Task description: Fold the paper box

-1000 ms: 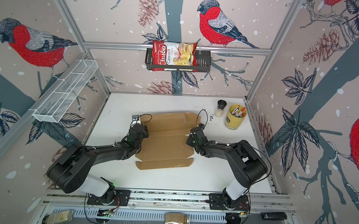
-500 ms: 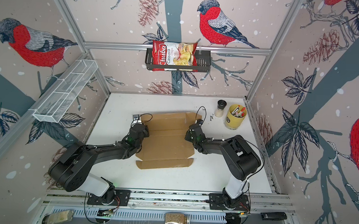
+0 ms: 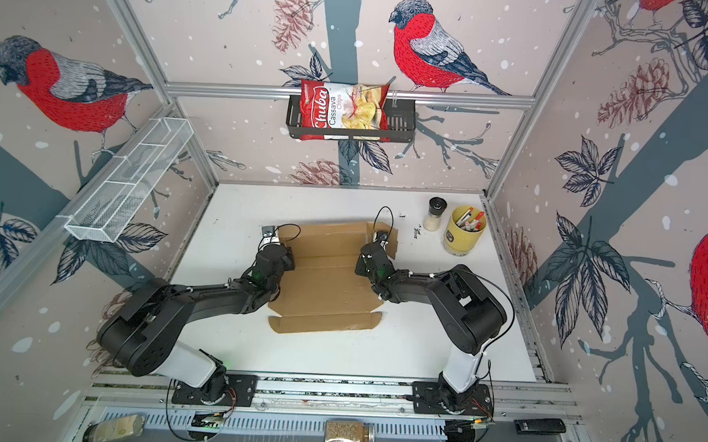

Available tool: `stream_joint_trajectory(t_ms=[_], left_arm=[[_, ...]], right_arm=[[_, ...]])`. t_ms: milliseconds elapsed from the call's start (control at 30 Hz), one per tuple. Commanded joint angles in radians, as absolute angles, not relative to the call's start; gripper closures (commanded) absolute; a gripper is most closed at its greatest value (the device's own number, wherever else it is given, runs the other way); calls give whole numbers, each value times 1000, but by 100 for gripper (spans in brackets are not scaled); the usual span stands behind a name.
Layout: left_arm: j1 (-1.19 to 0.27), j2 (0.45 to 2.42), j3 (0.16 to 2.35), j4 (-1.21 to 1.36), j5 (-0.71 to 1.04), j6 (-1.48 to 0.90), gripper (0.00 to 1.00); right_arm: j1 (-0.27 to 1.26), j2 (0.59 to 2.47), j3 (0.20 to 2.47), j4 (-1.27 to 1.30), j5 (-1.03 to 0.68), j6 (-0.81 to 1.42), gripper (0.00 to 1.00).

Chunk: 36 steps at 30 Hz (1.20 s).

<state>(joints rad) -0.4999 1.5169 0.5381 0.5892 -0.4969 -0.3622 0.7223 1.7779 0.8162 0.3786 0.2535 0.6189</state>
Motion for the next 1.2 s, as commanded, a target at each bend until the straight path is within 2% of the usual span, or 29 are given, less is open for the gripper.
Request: stream_joint_trajectory(t_ms=[0, 400, 500, 567, 733, 867, 1033, 1167], left_arm=[[-501, 1528, 532, 482, -435, -373, 97], [-500, 1529, 531, 482, -431, -379, 97], [-501, 1518, 535, 462, -440, -378, 97], [-500, 1508, 535, 454, -455, -376, 97], [-500, 1502, 545, 437, -464, -367, 97], [-500, 1508, 551, 439, -477, -355, 97], [-501, 1517, 567, 431, -479, -344, 97], [-500, 1526, 603, 402, -452, -317, 96]], right_arm=[[734, 1795, 839, 350, 300, 583, 61], [738, 1844, 866, 368, 174, 583, 62], [718, 1805, 850, 367, 115, 556, 57], [693, 1744, 805, 390, 42, 520, 47], [655, 1553, 705, 351, -50, 426, 36], [612, 1386, 659, 217, -63, 364, 34], [482, 1167, 651, 92, 19, 322, 29], [383, 1137, 693, 118, 31, 220, 29]])
